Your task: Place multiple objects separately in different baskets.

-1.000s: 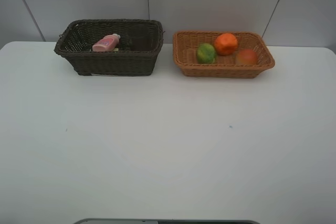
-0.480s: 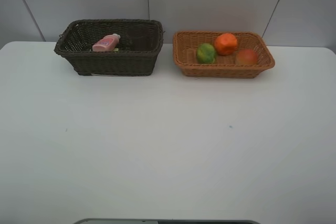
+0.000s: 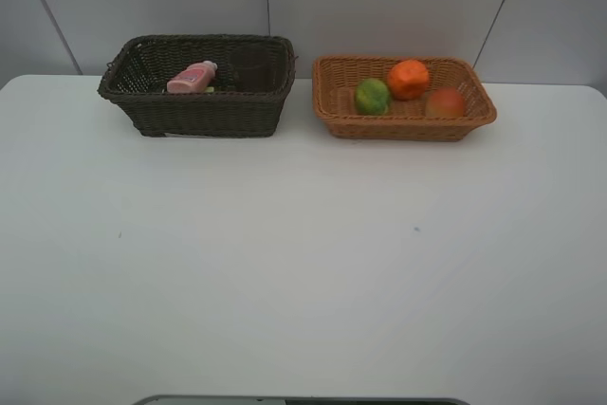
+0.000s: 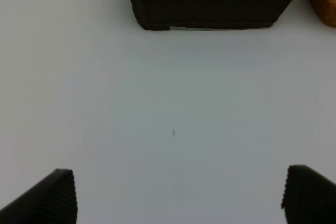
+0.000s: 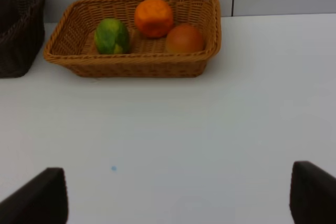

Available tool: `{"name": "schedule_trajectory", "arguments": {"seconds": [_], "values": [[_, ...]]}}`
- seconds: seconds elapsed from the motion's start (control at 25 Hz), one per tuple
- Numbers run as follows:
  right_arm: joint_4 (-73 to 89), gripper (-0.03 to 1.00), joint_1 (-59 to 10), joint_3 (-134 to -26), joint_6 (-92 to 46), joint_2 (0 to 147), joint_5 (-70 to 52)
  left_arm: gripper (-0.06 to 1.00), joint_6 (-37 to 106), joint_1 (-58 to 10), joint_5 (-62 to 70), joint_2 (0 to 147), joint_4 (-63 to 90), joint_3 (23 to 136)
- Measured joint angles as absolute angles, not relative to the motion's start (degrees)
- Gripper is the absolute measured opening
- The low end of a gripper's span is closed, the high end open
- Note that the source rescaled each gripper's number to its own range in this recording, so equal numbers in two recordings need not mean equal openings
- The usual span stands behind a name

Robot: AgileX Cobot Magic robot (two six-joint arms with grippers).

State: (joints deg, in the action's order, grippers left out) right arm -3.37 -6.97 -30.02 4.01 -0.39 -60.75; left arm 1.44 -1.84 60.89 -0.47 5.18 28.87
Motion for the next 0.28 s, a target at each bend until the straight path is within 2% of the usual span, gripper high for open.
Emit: {"name": "schedule_trajectory", "arguments": {"seconds": [0.28], "values": [[-3.37, 0.89, -6.97, -30.02, 4.01, -0.39, -60.75, 1.0, 1.96, -1.84, 60.87, -0.47, 5.08, 28.87]]}}
